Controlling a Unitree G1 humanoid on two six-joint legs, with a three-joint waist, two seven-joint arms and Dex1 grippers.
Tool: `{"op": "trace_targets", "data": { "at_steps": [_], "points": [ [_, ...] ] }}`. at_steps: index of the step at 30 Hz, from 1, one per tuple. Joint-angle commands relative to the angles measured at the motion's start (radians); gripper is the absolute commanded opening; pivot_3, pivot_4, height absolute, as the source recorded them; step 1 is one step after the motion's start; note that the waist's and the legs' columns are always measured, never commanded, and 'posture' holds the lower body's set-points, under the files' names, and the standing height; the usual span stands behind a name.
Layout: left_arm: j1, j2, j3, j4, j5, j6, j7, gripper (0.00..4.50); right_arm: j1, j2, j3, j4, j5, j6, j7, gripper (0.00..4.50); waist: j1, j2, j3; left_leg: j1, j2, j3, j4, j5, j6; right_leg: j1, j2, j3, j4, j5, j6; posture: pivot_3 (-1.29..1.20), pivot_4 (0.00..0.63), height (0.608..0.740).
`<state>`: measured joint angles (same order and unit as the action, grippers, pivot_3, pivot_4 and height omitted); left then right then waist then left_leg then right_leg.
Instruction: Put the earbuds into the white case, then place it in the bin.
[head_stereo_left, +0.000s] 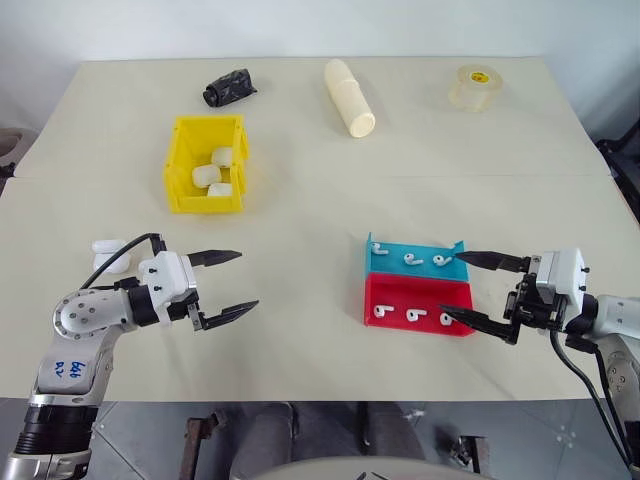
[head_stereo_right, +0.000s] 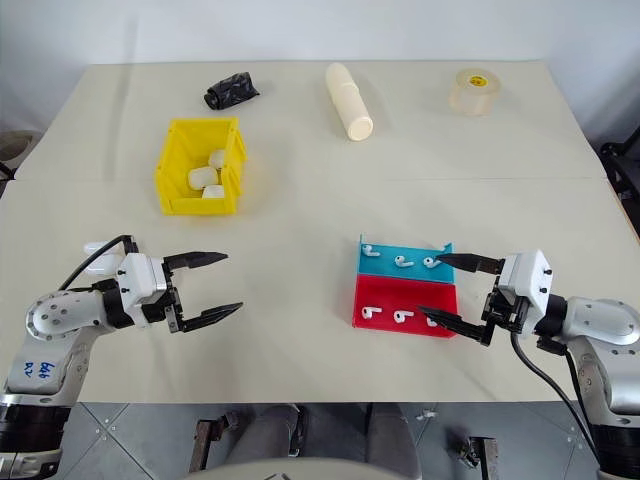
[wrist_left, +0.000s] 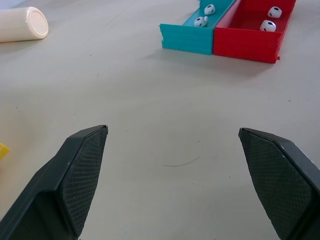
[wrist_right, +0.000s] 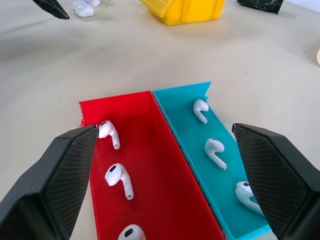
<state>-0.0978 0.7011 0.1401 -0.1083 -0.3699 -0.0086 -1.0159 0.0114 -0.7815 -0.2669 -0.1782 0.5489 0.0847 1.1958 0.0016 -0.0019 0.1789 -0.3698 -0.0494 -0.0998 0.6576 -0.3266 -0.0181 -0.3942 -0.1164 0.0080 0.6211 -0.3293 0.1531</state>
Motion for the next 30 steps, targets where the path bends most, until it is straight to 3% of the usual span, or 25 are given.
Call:
{"op": "trace_targets", "data": {
  "at_steps": [1, 9, 14, 21, 27, 30],
  "points": [
    [-0.002, 0.001, 0.032, -0.014, -0.018, -0.017, 0.005, 4.48, -0.010, 0.000, -0.020, 0.000, 0.003, -0.029, 0.007, 4.50, 0.000, 0.000, 0.000, 0.000, 0.000, 0.000, 0.000, 0.000, 0.000, 0.000, 0.000, 0.000, 0.000, 0.000, 0.000, 0.00, 0.150, 0.740],
    [0.087, -0.058, 0.214, -0.080, -0.073, 0.079, 0.216, 4.48, -0.097, 0.079, 0.081, -0.072, 0.016, -0.032, -0.018, 4.50, -0.006, 0.000, 0.000, 0.000, 0.001, 0.000, 0.000, 0.000, 0.000, -0.001, 0.001, 0.000, 0.001, 0.000, 0.000, 0.00, 0.150, 0.740],
    [0.329, -0.187, 0.398, -0.248, -0.103, 0.161, 0.423, 4.48, -0.158, 0.167, 0.189, -0.124, -0.002, -0.108, 0.008, 4.50, -0.006, 0.000, 0.000, 0.000, 0.002, 0.001, 0.000, -0.001, -0.001, -0.001, 0.001, 0.001, 0.000, 0.000, 0.000, 0.00, 0.150, 0.740],
    [0.530, -0.329, 0.503, -0.394, -0.131, 0.292, 0.630, 4.48, -0.153, 0.232, 0.242, -0.130, -0.004, -0.194, 0.028, 4.50, 0.026, -0.001, 0.000, 0.000, 0.001, -0.001, 0.004, -0.001, 0.000, 0.002, 0.000, 0.000, 0.000, 0.000, 0.000, 0.00, 0.150, 0.740],
    [0.555, -0.309, 0.479, -0.521, -0.171, 0.507, 0.730, 4.48, -0.135, 0.189, 0.227, -0.119, 0.027, -0.158, 0.054, 4.50, 0.022, -0.002, 0.000, 0.000, 0.001, -0.001, 0.004, -0.003, 0.000, 0.002, 0.001, 0.000, 0.000, 0.000, -0.001, 0.00, 0.150, 0.740],
    [0.492, -0.266, 0.479, -0.607, -0.244, 0.728, 0.842, 4.48, -0.114, 0.142, 0.216, -0.144, 0.075, -0.085, 0.063, 4.50, 0.023, -0.002, 0.000, 0.000, 0.002, -0.001, 0.004, -0.003, 0.000, 0.002, 0.001, 0.000, 0.000, 0.000, -0.001, 0.00, 0.150, 0.740]
  ]
}}
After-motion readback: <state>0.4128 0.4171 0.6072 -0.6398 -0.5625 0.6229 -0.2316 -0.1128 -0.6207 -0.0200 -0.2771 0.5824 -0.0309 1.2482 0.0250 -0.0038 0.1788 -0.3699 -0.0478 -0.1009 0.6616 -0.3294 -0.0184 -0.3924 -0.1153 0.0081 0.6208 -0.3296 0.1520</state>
